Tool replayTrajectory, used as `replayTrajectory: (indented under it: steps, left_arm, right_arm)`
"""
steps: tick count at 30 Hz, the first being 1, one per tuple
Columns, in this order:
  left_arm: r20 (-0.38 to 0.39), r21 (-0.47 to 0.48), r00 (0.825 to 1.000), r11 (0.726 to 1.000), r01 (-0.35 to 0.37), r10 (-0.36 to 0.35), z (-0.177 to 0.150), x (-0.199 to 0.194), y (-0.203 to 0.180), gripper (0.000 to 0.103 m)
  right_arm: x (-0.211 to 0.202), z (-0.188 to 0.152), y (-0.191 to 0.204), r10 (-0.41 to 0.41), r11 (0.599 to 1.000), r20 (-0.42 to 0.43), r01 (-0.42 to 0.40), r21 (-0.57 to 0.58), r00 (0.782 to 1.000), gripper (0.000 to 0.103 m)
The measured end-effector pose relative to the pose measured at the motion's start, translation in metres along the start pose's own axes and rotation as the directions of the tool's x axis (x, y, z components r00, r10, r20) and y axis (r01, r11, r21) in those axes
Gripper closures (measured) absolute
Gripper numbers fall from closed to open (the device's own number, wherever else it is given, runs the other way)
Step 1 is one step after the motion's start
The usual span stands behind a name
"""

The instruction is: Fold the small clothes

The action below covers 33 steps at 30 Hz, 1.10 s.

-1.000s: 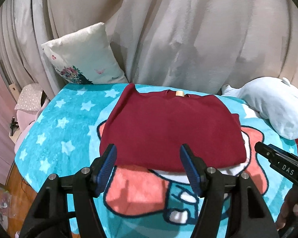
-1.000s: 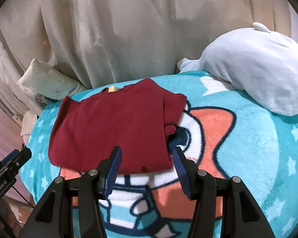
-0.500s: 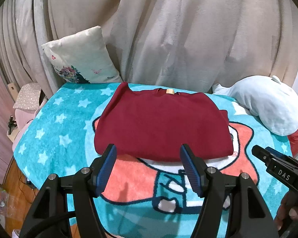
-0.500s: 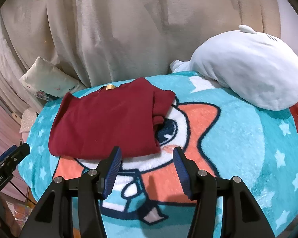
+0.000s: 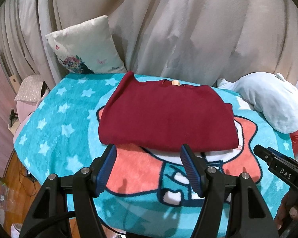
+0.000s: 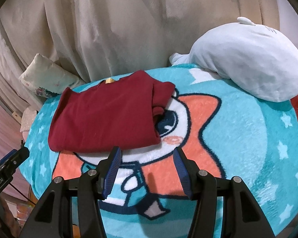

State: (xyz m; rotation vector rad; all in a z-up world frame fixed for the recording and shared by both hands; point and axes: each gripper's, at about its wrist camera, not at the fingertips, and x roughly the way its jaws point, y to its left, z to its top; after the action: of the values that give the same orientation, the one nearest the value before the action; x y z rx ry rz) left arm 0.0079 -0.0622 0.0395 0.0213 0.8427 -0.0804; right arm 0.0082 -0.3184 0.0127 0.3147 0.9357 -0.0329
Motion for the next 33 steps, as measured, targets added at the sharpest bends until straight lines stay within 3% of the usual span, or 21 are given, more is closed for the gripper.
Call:
replayTrajectory:
  steps: [12, 24, 29, 33]
  left_arm:
    - [-0.083, -0.008, 0.995, 0.999, 0.048, -0.048, 0.023, 0.049, 0.04, 0.037]
    - [-0.205, -0.095, 0.977, 0.995, 0.039, -0.058, 0.035, 0.137, 0.142, 0.037]
    - [-0.238, -0.102, 0.957, 0.984, 0.144, -0.165, 0.038, 0.171, 0.158, 0.037]
    - [-0.26, -0.081, 0.944, 0.978, 0.19, -0.205, 0.047, 0.201, 0.154, 0.037]
  right_arm:
    - [0.031, 0.011, 0.024, -0.056, 0.998, -0.041, 0.058, 0.037, 0.998, 0.043]
    - [0.086, 0.019, 0.064, -0.091, 0.991, -0.116, 0.101, 0.085, 0.989, 0.043]
    - [0.096, 0.022, 0.056, -0.128, 0.978, -0.127, 0.147, 0.151, 0.984, 0.043]
    - [0.099, 0.024, 0.044, -0.165, 0.962, -0.123, 0.188, 0.2, 0.979, 0.043]
